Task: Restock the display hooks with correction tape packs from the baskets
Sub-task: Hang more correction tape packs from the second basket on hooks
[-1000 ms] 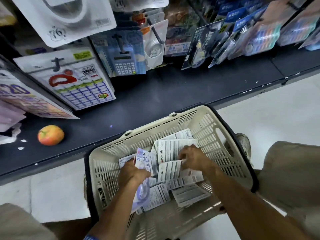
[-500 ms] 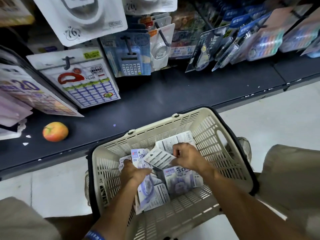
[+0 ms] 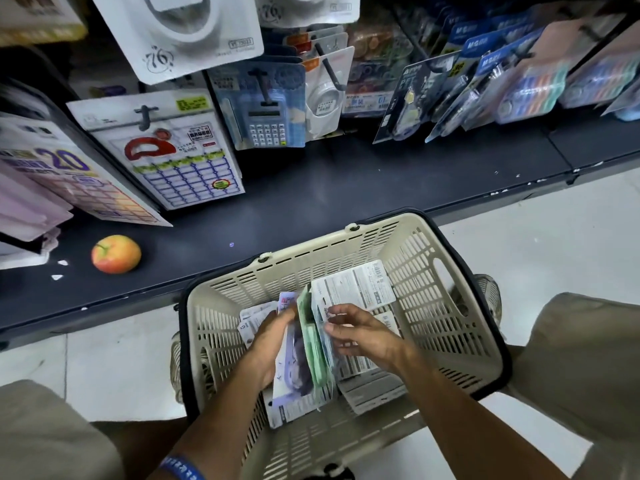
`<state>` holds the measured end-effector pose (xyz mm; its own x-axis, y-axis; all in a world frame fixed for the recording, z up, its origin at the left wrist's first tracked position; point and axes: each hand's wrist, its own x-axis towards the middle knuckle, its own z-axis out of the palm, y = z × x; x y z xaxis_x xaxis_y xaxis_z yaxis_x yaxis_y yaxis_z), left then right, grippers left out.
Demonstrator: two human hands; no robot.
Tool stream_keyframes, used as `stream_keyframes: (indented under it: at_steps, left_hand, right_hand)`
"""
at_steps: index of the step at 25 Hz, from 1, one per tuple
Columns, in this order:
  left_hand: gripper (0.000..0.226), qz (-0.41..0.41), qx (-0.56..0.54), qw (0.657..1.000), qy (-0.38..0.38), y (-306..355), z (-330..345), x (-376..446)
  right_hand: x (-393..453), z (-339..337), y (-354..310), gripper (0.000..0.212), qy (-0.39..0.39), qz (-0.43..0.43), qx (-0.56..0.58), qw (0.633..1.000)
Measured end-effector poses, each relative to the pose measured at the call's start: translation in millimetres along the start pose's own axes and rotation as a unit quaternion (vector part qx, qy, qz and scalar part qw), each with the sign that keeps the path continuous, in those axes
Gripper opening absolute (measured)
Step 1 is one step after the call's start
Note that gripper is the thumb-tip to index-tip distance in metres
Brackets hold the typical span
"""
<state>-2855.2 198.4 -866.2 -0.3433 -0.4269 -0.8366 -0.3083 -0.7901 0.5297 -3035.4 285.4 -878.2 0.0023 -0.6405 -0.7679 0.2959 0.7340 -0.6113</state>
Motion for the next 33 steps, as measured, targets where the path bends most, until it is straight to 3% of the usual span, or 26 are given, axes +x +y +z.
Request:
stream_keyframes:
  at_steps: [2,5,7,9,10,13,15,16,17,19,21,24,26,27,28,30,31,32,33]
  left_hand:
    - [0.062,0.002,0.033,0.999,-0.032,-4,2,0]
    - [0.039,0.067,0.059,0.996,-0.002,-7,7,3]
    - [0.049,0.088,0.02,0.996,-0.022,-8,6,8]
    - [0.065,0.103,-0.023,0.993,-0.051,-11,4,12]
    - [0.062,0.118,-0.003,0.992,-0.054,-11,4,12]
    - [0.033,0.147,0.116,0.982,0.023,-19,4,13]
    - [0.03,0.106,0.173,0.967,0.153,-22,1,18]
    - [0.04,0.076,0.198,0.958,0.191,-22,-3,21]
    - [0.06,0.048,0.21,0.96,0.181,-22,-6,22]
    - [0.11,-0.006,0.221,0.972,0.075,-23,-10,23]
    - [0.134,-0.02,0.261,0.965,0.006,-21,-13,23]
    - [0.116,-0.018,0.289,0.957,-0.017,-18,-17,29]
    - [0.101,-0.015,0.294,0.956,-0.002,-18,-14,30]
    - [0.1,-0.01,0.293,0.956,0.013,-19,-11,29]
    - [0.102,-0.004,0.289,0.957,0.031,-22,-7,27]
    - [0.107,0.004,0.282,0.958,0.059,-29,-2,26]
    - [0.11,0.0,0.286,0.956,0.056,-33,-1,26]
    - [0.114,-0.006,0.301,0.953,0.035,-37,-1,25]
    - [0.119,-0.011,0.321,0.947,0.009,-41,-1,25]
  right_hand:
    - [7,9,12,0.031,0.057,0.031,-0.042,0.997]
    - [20,22,26,0.031,0.147,0.055,-0.12,0.98]
    - [26,24,27,0.038,0.15,0.085,-0.084,0.981]
    - [27,18,26,0.048,0.11,0.124,-0.059,0.984]
    - [25,15,25,0.053,0.083,0.141,-0.042,0.986]
    - [21,9,29,0.053,0.026,0.162,0.057,0.985]
    - [21,8,28,0.045,-0.009,0.153,0.09,0.984]
    - [21,10,26,0.045,-0.022,0.146,0.083,0.986]
    - [22,14,25,0.047,-0.024,0.138,0.058,0.988]
    - [22,24,23,0.051,-0.018,0.132,-0.001,0.991]
    - [19,25,21,0.045,-0.045,0.136,-0.043,0.989]
    - [9,-3,7,0.034,-0.119,0.135,-0.13,0.975]
    - [5,-27,-4,0.025,-0.087,0.12,-0.151,0.977]
    - [4,-40,-7,0.031,-0.053,0.107,-0.206,0.971]
    - [2,-51,-10,0.044,-0.034,0.103,-0.32,0.941]
    - [-1,-64,-6,0.078,-0.084,0.153,-0.576,0.799]
    - [-3,-66,-1,0.089,-0.124,0.185,-0.627,0.746]
    - [-5,-63,4,0.09,-0.155,0.211,-0.631,0.73]
    - [-4,-59,9,0.083,-0.181,0.218,-0.603,0.746]
